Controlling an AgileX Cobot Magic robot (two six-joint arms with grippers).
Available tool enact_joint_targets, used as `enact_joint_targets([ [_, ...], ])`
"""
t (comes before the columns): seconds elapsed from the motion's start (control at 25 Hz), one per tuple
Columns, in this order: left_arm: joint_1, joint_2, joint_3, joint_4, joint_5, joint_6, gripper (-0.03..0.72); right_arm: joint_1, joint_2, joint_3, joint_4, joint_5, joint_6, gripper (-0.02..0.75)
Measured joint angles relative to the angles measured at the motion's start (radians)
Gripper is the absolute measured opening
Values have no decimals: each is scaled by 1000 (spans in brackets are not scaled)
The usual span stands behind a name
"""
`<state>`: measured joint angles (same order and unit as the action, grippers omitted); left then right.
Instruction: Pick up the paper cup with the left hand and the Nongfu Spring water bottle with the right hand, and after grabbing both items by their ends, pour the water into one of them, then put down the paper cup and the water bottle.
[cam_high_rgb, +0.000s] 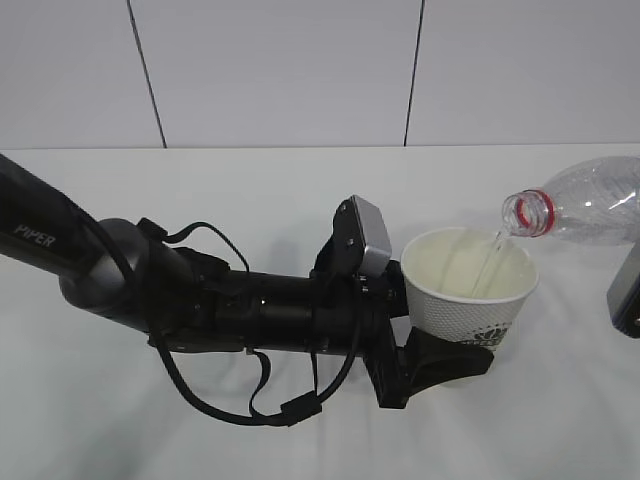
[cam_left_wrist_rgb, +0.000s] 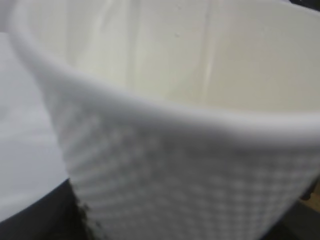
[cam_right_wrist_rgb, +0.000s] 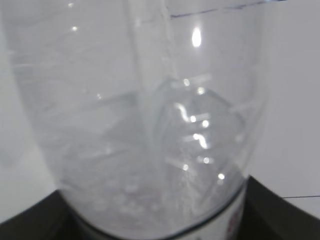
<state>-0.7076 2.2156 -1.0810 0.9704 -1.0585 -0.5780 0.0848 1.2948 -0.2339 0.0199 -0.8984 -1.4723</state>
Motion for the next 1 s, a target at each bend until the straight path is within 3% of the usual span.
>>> enact_joint_targets([
  [1.0, 0, 0, 0, 0, -2, 0, 543, 0, 0, 0, 0, -17, -8, 473],
])
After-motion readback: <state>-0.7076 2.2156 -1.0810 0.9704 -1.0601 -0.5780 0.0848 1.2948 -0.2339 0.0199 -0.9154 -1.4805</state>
